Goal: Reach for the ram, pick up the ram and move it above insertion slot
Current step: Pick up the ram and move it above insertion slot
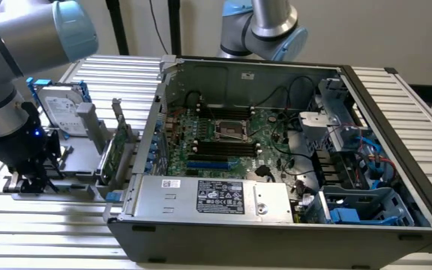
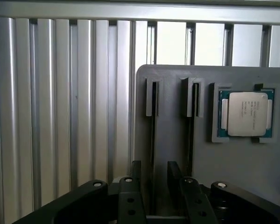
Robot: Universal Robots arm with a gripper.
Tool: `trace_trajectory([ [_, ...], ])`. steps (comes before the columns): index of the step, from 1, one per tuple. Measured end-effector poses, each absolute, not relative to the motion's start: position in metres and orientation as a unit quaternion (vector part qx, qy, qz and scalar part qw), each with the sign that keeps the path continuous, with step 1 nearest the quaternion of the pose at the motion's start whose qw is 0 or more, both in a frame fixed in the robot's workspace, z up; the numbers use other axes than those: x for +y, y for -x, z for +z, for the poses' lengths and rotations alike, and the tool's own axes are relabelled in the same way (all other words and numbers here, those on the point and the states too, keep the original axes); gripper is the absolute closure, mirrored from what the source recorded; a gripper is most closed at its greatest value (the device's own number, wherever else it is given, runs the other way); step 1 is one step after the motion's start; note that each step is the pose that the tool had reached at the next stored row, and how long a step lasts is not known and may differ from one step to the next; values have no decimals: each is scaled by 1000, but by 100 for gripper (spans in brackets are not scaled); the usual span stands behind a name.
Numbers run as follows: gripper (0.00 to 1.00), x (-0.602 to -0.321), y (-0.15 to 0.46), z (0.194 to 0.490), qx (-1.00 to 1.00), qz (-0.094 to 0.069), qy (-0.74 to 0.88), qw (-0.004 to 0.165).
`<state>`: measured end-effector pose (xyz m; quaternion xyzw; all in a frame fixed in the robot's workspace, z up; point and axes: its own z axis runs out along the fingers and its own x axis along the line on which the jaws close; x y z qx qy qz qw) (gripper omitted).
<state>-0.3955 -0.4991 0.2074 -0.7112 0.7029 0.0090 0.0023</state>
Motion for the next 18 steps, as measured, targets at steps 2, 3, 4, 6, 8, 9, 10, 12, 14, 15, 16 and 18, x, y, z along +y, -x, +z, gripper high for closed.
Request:
trace_trajectory([
  [2,64,-499,395,204,703,9,711,2],
  [3,64,-499,395,202,703,9,711,2],
  [4,64,-499,395,201,703,9,711,2],
  [6,64,-499,395,200,703,9,711,2],
  [8,64,-499,395,199,703,9,712,2],
  [9,64,-499,395,199,703,9,712,2],
  [10,65,-499,395,199,703,9,712,2],
  [12,72,-499,395,199,703,9,712,2],
  [14,78,-499,395,199,703,9,712,2],
  [15,78,-499,395,199,703,9,712,2],
  [16,85,-499,395,199,703,9,712,2],
  [18,85,-499,395,199,703,9,712,2],
])
